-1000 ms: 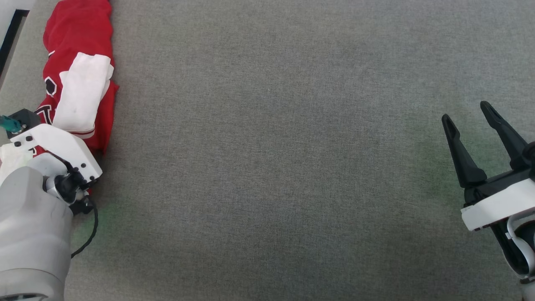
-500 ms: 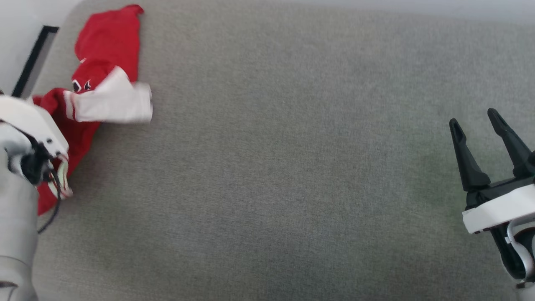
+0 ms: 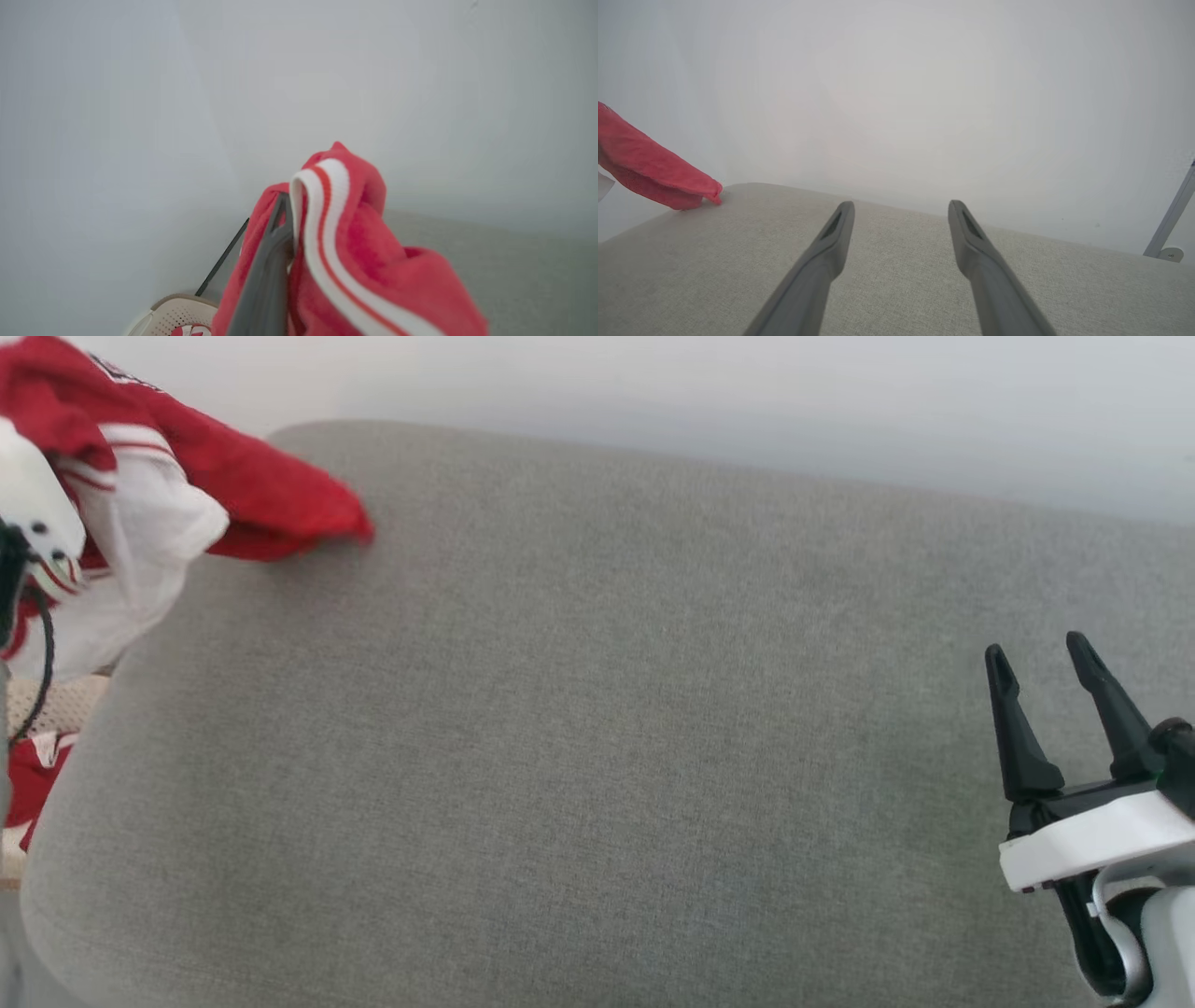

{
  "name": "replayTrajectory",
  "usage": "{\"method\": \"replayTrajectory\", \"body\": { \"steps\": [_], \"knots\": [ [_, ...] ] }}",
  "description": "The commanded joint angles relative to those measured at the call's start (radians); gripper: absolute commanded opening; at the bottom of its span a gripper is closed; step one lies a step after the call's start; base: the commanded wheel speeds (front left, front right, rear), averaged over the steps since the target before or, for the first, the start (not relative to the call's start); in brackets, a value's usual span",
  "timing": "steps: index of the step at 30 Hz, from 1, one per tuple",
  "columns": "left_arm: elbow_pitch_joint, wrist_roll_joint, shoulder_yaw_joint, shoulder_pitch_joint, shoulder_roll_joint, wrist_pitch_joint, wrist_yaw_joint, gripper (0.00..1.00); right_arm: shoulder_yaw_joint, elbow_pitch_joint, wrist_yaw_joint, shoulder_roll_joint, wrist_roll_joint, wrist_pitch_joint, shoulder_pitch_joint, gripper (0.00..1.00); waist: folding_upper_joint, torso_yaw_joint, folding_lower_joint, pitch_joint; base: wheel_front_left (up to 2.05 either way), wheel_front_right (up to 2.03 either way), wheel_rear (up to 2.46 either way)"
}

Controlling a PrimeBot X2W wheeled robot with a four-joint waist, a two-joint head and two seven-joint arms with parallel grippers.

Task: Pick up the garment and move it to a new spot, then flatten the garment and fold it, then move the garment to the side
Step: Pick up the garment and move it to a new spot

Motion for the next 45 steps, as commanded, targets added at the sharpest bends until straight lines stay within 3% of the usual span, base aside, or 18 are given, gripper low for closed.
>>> {"method": "replayTrajectory", "body": {
  "steps": [1, 9, 16, 27, 37, 45],
  "knots": [
    [-0.041, 0.003, -0.012, -0.015, 0.008, 0.009, -0.005, 0.0, -0.007, 0.0, 0.0, 0.013, -0.006, -0.01, 0.009, 1.0, 0.0, 0.002, 0.0, -0.027, 0.0, 0.0, 0.0],
    [-0.265, -0.046, -0.071, 0.021, 0.05, 0.109, -0.005, 0.0, -0.041, -0.004, 0.0, 0.044, -0.019, -0.026, 0.019, 1.0, 0.0, -0.026, 0.0, -0.07, 0.0, 0.0, 0.0],
    [-0.529, -0.08, -0.106, 0.079, 0.091, 0.253, -0.005, 0.0, -0.103, -0.024, 0.0, 0.066, -0.035, -0.032, 0.037, 1.0, 0.0, -0.095, 0.0, -0.093, 0.0, 0.0, 0.0],
    [-0.899, -0.133, -0.167, 0.177, 0.06, 0.457, 0.035, 0.0, -0.21, -0.037, 0.0, 0.075, -0.046, -0.034, 0.049, 1.0, 0.0, -0.27, 0.0, -0.091, 0.0, 0.0, 0.0],
    [-0.91, -0.151, -0.324, 0.247, -0.059, 0.521, 0.027, 0.0, -0.192, 0.005, 0.0, 0.094, -0.032, -0.047, 0.034, 1.0, 0.0, -0.405, 0.0, -0.046, 0.0, 0.0, 0.0],
    [-0.687, -0.19, -0.452, 0.306, -0.139, 0.538, 0.005, 0.0, -0.117, 0.066, 0.0, 0.112, -0.017, -0.077, -0.002, 1.0, 0.0, -0.484, 0.0, 0.004, 0.0, 0.0, 0.0]
  ]
}}
